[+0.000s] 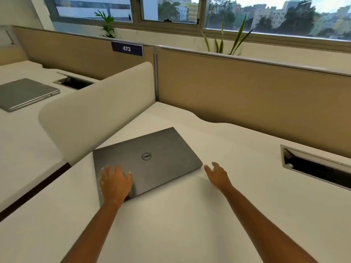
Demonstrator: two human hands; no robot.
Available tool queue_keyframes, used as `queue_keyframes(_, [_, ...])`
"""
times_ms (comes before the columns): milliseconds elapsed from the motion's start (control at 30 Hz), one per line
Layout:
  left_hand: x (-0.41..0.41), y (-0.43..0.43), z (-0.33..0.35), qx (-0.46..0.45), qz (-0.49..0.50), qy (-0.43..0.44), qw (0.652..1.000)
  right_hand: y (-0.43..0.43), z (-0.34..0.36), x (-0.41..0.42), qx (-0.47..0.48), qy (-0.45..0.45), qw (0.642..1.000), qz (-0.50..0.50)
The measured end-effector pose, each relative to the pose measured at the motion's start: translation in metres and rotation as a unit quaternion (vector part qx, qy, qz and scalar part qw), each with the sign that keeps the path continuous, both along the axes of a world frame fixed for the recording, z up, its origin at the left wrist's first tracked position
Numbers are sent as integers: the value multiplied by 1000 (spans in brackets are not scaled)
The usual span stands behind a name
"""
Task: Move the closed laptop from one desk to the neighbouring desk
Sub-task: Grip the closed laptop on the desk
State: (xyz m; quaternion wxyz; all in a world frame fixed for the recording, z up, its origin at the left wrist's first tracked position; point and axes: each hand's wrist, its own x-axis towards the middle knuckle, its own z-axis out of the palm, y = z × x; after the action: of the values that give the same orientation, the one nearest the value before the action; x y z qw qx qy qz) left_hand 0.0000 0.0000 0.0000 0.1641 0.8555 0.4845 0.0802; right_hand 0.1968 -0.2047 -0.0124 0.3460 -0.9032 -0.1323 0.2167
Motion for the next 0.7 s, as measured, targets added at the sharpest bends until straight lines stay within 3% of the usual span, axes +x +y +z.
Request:
queue_keyframes(200, [-14, 43, -3, -177, 120, -75, 974, 46, 2, 26, -10, 31, 999, -21])
queue_keyframes(700, [-12, 82, -18, -213, 233, -152, 937, 84, -12, 42, -49, 48, 997, -24])
